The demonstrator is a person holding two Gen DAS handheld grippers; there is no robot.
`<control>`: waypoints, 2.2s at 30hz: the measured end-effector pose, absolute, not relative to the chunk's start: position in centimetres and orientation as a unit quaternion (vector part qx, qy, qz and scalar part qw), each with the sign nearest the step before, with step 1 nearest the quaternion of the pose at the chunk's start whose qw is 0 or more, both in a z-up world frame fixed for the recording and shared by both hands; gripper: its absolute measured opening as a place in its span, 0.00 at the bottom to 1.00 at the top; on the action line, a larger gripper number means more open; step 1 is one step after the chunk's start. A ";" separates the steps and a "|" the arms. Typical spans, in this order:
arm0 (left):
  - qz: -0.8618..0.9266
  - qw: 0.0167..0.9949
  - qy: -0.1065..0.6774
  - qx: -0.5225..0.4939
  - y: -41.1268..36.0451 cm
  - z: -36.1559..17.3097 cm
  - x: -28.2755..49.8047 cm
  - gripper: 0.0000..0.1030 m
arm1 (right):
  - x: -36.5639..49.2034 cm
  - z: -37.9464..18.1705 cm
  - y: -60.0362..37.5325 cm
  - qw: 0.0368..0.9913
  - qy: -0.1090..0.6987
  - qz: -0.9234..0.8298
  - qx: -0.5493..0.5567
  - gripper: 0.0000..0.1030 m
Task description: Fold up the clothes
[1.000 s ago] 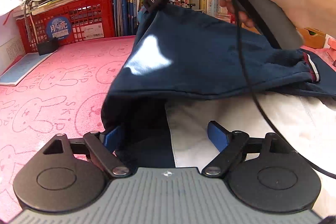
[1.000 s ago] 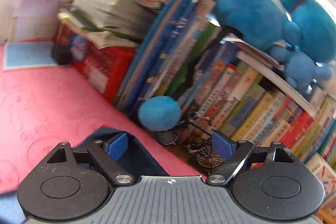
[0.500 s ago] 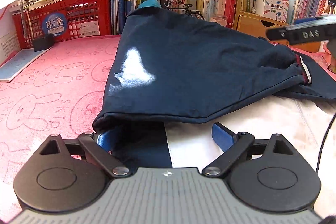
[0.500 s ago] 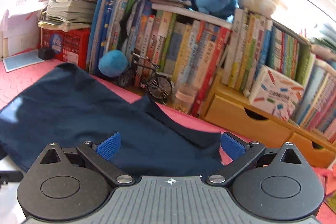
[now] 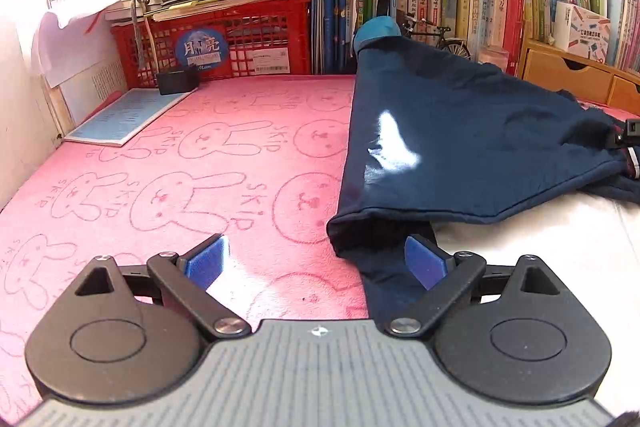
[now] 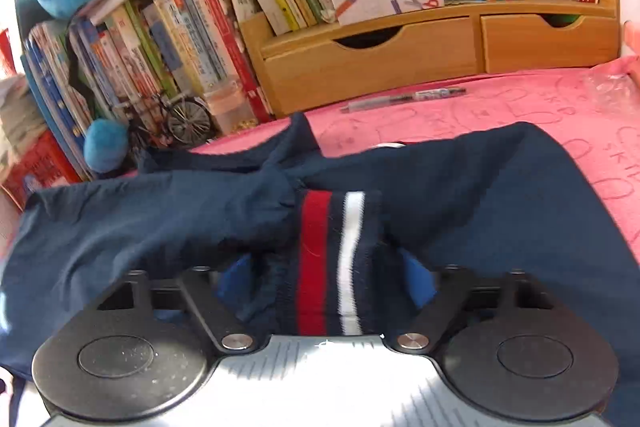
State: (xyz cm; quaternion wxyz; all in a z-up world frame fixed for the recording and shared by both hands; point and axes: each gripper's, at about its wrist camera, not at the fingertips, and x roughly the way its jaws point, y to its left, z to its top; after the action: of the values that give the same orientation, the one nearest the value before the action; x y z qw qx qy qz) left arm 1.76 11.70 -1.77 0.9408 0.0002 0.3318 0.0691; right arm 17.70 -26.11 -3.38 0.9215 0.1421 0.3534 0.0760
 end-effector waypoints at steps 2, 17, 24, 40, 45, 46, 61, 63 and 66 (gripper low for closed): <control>0.036 0.942 0.333 -0.011 11.5 -1.7 1.0 0.93 | 18.4 -2.0 -25.1 0.913 0.361 0.111 0.156 0.30; 0.018 0.951 0.285 0.122 4.8 -1.2 9.2 0.93 | 15.3 21.2 -7.3 0.852 0.193 0.471 0.122 0.28; 0.237 0.921 0.308 -0.006 23.7 1.1 12.1 0.67 | 16.3 17.3 -6.4 0.867 0.218 0.443 0.068 0.78; 0.246 0.912 0.318 -0.084 32.2 -3.2 8.1 0.69 | 20.2 -3.4 5.4 0.868 0.345 0.322 -0.153 0.24; 0.233 0.916 0.309 -0.109 32.7 -3.2 8.2 0.73 | 25.1 -3.2 6.0 0.898 0.352 0.240 -0.109 0.32; 0.232 0.916 0.308 -0.111 32.8 -3.2 8.1 0.73 | 25.3 -2.8 5.9 0.899 0.353 0.241 -0.094 0.32; 0.231 0.917 0.304 -0.120 32.7 -3.1 8.1 0.74 | 25.4 -4.2 9.2 0.906 0.342 0.231 -0.094 0.60; 0.230 0.916 0.305 -0.119 32.6 -3.1 8.2 0.75 | 23.7 -3.2 8.9 0.910 0.327 0.250 -0.049 0.62; 0.229 0.917 0.305 -0.119 32.6 -3.1 8.2 0.76 | 22.1 -1.8 8.2 0.874 0.344 0.334 0.075 0.79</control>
State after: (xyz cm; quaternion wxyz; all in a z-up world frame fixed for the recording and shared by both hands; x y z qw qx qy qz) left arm 8.18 32.61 -3.07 0.9167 -0.1189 0.3050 0.2291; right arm 22.06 8.16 -1.85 0.8743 0.0749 0.3441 0.3342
